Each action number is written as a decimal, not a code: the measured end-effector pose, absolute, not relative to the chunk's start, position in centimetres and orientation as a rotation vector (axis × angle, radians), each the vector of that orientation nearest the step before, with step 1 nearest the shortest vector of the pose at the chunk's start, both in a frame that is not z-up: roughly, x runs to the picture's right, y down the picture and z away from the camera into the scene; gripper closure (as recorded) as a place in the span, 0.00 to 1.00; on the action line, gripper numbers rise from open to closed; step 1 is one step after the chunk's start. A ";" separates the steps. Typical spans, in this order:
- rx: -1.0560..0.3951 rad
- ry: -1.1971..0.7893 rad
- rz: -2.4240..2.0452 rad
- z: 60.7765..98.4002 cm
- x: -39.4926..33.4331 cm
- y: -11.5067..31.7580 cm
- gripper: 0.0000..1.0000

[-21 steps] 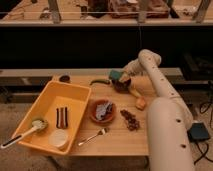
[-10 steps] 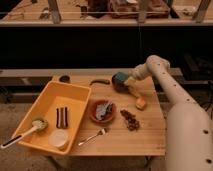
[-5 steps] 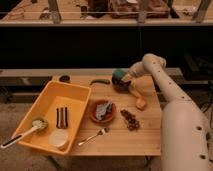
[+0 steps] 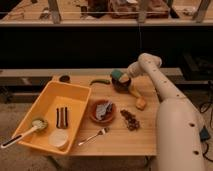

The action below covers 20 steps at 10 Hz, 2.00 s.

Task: Wipe purple bowl with sponge

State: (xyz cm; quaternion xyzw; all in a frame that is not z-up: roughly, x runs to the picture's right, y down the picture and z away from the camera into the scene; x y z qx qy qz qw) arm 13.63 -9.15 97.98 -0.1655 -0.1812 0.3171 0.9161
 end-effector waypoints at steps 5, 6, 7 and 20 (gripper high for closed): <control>-0.361 -0.423 0.532 97.4 13.8 -8.2 1.00; -0.356 -0.427 0.527 97.2 14.6 -7.9 1.00; -0.348 -0.431 0.519 96.9 15.9 -7.6 1.00; -0.319 -0.392 0.671 98.1 15.0 -9.8 1.00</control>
